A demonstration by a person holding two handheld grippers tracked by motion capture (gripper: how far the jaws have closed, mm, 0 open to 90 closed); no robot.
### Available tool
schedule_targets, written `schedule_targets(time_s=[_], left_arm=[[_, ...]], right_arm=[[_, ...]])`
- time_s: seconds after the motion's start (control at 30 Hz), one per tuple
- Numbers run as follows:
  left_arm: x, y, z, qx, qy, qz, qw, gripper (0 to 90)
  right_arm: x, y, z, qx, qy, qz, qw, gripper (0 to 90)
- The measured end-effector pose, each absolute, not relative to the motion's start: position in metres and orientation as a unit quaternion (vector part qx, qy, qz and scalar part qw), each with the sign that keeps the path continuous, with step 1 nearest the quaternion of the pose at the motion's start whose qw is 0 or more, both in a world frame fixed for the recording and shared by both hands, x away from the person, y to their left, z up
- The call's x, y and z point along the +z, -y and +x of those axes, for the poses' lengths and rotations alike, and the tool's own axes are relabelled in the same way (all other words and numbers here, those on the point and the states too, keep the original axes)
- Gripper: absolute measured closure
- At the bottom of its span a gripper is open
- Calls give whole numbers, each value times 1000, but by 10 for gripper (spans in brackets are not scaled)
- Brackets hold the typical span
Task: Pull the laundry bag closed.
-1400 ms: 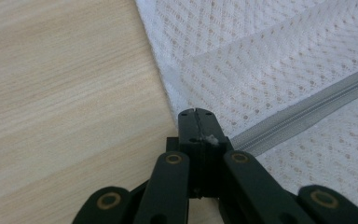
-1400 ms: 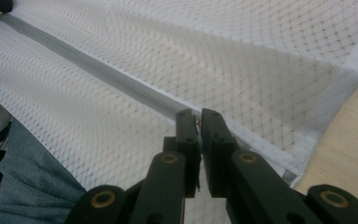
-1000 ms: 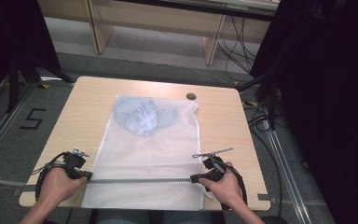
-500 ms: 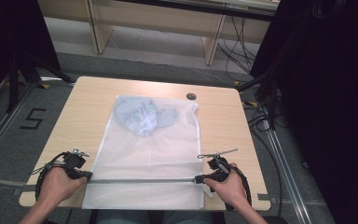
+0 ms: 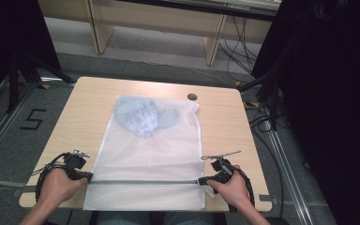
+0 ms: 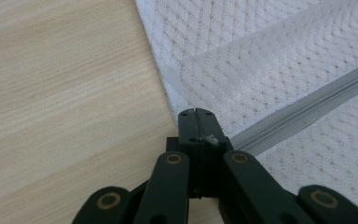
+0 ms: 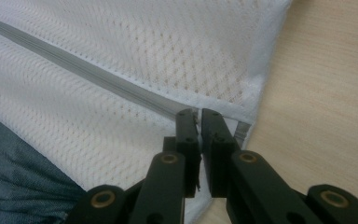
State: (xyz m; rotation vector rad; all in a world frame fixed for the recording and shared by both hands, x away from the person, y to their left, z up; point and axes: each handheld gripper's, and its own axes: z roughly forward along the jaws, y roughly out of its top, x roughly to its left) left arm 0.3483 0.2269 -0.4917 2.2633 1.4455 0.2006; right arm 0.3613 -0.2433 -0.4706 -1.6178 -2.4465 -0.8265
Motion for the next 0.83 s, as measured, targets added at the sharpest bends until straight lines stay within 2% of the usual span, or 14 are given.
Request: schedule_targets(time_s=[0.27, 0.6, 0.83], left_arm=[[-492, -227, 347, 77, -528, 816, 222, 900], [-492, -228, 347, 74, -536, 809, 229, 890], [-491, -229, 344, 86, -544, 800, 239, 826]], right_arm=[[-472, 246, 361, -286, 794, -533, 53, 861], [-466, 264, 364, -328, 767, -550, 39, 720], [-464, 285, 369, -337, 739, -583, 18, 644]])
